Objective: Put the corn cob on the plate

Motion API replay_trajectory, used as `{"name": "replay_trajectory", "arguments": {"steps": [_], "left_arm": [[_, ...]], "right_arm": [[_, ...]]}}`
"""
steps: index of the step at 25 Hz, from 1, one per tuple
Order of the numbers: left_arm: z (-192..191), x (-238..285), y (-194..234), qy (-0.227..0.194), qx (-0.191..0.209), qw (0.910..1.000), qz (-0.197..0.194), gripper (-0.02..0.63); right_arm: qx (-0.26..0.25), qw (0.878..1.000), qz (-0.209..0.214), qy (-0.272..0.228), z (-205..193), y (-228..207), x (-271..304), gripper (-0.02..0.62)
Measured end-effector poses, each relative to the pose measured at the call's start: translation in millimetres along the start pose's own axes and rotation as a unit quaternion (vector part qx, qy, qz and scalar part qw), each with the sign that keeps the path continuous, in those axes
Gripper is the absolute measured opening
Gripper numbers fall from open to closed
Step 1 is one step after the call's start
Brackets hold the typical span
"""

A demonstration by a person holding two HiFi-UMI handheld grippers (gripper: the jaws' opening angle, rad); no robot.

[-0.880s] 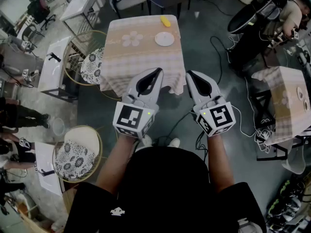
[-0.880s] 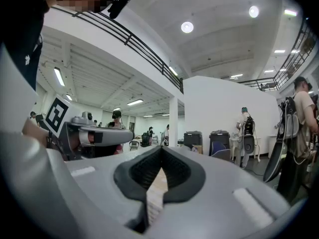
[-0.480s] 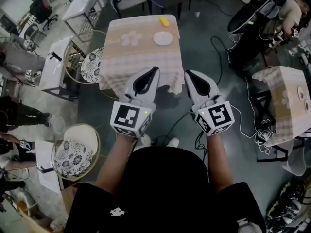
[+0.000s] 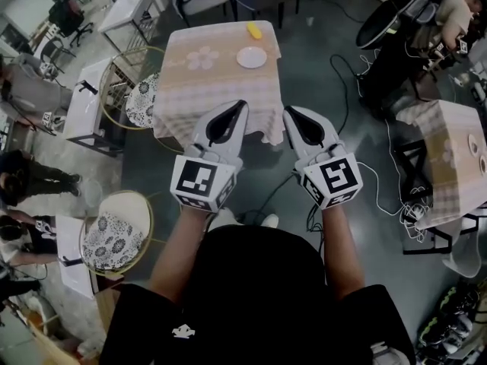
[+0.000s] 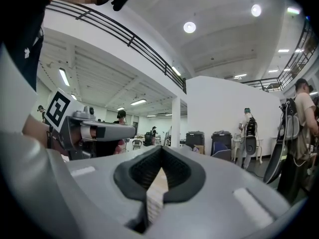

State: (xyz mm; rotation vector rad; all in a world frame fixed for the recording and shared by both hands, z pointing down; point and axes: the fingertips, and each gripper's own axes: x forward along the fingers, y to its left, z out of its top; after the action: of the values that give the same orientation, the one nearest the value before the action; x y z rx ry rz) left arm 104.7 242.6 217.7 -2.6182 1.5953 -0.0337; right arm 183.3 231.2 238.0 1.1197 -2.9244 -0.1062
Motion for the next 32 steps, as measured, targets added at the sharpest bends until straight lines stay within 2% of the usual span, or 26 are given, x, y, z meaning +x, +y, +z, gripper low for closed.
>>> {"name": "replay_trajectory", "arguments": {"steps": [12,23,28,32], "left_arm": [[-8,-6,-14,0.012,0.009,0.9998,0.010,0.009],[-7,4,7,0.013,0.015,0.9998,0.009,0.009],[-6,17,16,0.009,0.033,0.9994,-0.004,0.009],[-7,28,30,0.009,0.021,0.9996,-0.013,0.009]], "right_arm": [[0.001,1.000,0.014,0.000,-3,2,-1,0.002],[0.009,1.000,0.010,-0.005,-4,-1,23,0.002],[0.008,1.000,0.004,-0.004,-2,-4,42,0.002],[0.007,1.000,-0.001,0.002,-1,-7,60,0.002]]}}
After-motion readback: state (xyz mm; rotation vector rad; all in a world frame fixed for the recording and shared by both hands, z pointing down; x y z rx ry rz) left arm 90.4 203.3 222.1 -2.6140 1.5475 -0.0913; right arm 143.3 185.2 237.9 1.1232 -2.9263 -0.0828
